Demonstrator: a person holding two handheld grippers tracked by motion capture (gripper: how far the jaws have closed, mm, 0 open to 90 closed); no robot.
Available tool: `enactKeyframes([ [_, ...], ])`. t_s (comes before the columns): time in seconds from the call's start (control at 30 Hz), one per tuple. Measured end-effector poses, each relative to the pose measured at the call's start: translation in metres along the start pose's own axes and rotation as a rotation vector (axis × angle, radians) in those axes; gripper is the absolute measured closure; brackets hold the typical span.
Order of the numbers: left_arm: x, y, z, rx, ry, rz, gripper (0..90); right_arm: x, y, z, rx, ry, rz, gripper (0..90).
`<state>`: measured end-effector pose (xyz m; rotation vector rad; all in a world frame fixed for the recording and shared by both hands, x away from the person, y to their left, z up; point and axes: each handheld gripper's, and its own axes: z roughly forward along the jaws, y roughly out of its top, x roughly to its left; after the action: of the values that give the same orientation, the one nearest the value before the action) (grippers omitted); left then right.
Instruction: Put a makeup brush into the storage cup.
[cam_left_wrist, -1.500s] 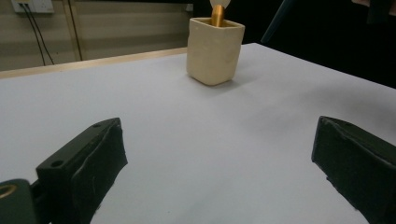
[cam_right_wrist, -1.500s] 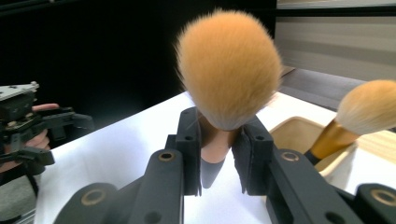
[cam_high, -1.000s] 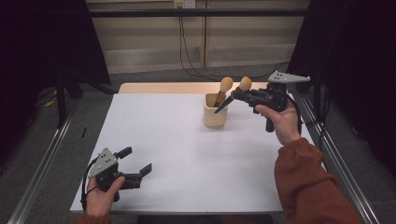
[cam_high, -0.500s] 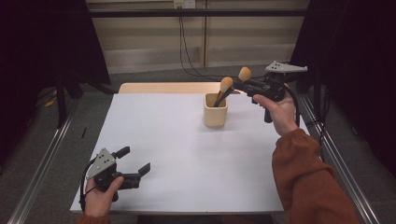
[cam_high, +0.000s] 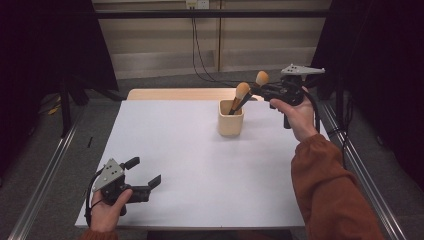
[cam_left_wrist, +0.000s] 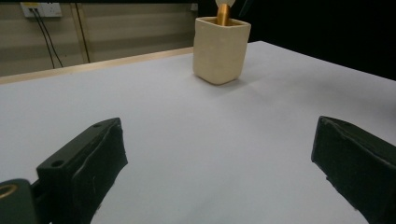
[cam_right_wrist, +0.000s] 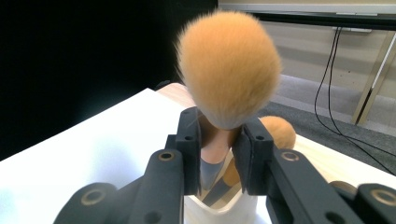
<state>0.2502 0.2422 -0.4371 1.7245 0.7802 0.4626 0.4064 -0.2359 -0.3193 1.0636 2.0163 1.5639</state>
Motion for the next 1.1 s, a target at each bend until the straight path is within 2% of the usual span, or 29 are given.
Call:
enactKeyframes([
  [0.23, 0.000, 0.000, 0.000, 0.004, -0.002, 0.001, 2.9, -0.002, -0.006, 0.006, 0.008, -0.010, 0.007, 73.8],
  [0.53, 0.000, 0.000, 0.001, 0.008, -0.001, 0.009, 2.9, -0.004, -0.019, 0.018, 0.059, -0.015, 0.006, 73.8],
  [1.1, -0.001, 0.000, 0.001, 0.008, 0.003, 0.007, 3.2, -0.005, -0.034, 0.031, 0.086, -0.019, 0.015, 73.8],
])
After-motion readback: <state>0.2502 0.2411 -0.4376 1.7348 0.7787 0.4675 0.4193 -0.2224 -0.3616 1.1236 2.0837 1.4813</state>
